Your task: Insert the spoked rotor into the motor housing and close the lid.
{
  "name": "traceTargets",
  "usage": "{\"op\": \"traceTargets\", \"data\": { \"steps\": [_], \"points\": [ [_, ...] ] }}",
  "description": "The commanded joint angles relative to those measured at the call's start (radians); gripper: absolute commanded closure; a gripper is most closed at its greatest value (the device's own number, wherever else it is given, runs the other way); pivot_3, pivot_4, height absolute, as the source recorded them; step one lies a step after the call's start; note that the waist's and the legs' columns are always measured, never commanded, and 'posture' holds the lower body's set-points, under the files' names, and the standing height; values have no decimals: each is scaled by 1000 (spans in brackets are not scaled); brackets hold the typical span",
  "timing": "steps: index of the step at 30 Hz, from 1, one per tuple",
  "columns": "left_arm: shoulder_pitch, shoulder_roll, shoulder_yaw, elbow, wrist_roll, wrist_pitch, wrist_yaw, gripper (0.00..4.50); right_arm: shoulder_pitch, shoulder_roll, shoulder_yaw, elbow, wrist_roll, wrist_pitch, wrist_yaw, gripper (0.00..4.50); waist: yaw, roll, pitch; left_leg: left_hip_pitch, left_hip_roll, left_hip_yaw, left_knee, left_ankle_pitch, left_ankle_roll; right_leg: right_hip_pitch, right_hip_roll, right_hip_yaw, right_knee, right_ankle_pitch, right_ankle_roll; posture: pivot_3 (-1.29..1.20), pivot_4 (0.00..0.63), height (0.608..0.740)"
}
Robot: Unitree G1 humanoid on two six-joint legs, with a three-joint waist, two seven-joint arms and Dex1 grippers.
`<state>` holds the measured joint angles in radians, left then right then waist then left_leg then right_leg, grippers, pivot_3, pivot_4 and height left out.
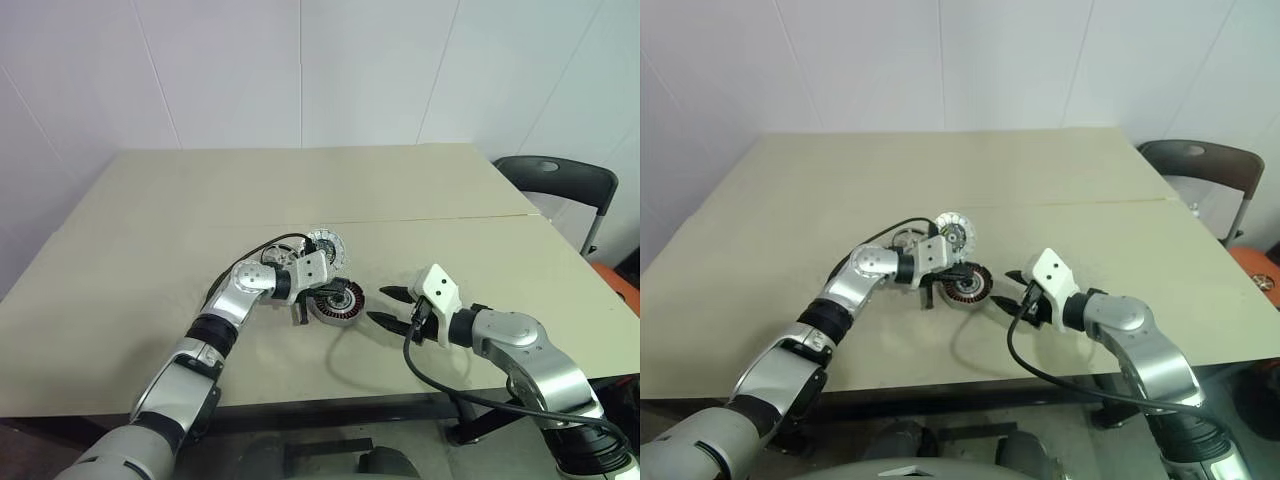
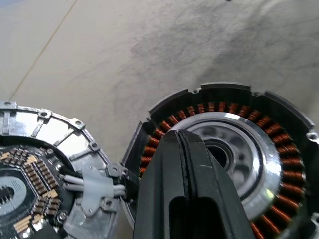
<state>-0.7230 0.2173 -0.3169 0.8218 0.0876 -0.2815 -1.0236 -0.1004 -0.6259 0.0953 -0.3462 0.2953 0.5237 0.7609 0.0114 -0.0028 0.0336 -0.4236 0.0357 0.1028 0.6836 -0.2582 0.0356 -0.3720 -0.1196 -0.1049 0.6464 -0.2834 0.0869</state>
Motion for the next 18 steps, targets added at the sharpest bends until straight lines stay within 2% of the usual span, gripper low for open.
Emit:
{"op": "traceTargets", "data": {
  "steps": [1,5,13,18],
  "points": [
    [1,-4,-16,69,44,15,43,4451,-21,10,-1,-15,-4,-15,-6,1680,0,0,0,0,0,0,0,0,0,0,0,0,0,0,0,0,0,740],
    [-6,-32,4,75,7,12,36,4451,-18,16,1,-15,-8,-17,-7,1680,0,0,0,0,0,0,0,0,0,0,0,0,0,0,0,0,0,740],
    [35,-53,62,-51,-131,98,-126,4451,-10,23,2,-8,-9,-24,-10,1680,2,1,0,-3,0,0,-1,0,5,-2,0,0,-1,0,0,0,0,740],
    [50,-42,169,-177,-280,236,-159,4451,-12,29,6,4,-8,-30,-6,1680,0,0,3,-4,-1,1,-1,-1,7,-3,-1,0,-3,0,0,0,0,740]
  ]
}}
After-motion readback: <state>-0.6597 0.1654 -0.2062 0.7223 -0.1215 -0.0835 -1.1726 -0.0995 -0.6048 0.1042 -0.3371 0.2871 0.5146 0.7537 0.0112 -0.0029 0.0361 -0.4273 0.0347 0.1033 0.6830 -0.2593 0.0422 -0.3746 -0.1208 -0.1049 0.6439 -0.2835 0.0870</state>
